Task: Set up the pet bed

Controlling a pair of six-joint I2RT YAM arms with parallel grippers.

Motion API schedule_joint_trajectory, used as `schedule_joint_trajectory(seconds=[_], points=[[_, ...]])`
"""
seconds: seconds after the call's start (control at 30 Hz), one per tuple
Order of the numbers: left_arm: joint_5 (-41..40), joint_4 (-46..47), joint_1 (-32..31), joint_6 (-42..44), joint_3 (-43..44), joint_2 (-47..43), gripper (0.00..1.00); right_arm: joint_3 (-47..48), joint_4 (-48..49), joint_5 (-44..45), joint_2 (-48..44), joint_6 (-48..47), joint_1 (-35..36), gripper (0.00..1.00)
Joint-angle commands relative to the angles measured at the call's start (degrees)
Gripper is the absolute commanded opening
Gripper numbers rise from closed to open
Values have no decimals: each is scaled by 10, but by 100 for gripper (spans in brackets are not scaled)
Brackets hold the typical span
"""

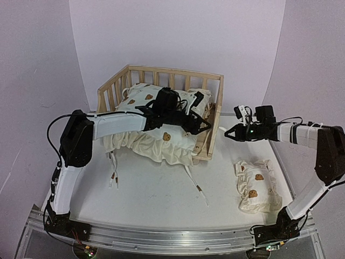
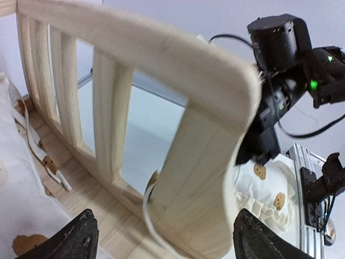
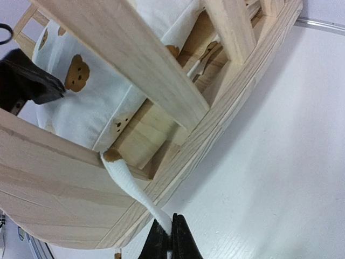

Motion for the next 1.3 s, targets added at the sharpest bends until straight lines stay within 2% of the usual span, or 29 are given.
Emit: schedule_joint_trajectory(seconds=[0.0, 0.1, 0.2, 0.27, 0.4, 0.53, 0.67, 0.73, 0.83, 0.9, 0.93, 1.07, 1.17, 1.27], points=[[-110, 52, -65, -42, 9, -35, 88, -6, 8, 35, -26, 40, 27, 0], [-155, 55, -82, -41, 28, -9, 89, -16, 5, 43, -38, 51, 36, 0], [-188, 56, -82, -38, 50, 10, 82, -17, -7, 54, -51, 46, 54, 0], [-211, 60, -83, -27, 49, 10, 72, -16, -30, 69, -60, 42, 66, 0], [-309, 59, -83, 2, 25, -12, 48, -40, -55, 82, -96, 48, 86, 0], [-353, 60, -83, 32, -16, -42, 24, -68, -76, 89, -125, 51, 118, 0], [-373, 63, -83, 53, -73, -84, 8, -82, -82, 66, -139, 61, 131, 0], [-382, 69, -83, 57, -120, -123, 5, -82, -83, 59, -143, 66, 143, 0], [-400, 69, -83, 64, -193, -182, 4, -81, -77, 38, -150, 63, 178, 0], [-375, 70, -83, 65, -255, -230, 5, -77, -74, 44, -153, 61, 213, 0], [-354, 70, -83, 61, -277, -254, 11, -77, -68, 44, -153, 67, 224, 0], [-256, 88, -84, 22, -348, -324, 45, -78, -18, 24, -145, 88, 261, 0], [-235, 126, -84, -23, -391, -350, 60, -64, 10, 30, -125, 103, 285, 0], [-241, 134, -84, -32, -395, -350, 64, -52, -28, 92, -125, 115, 288, 0]])
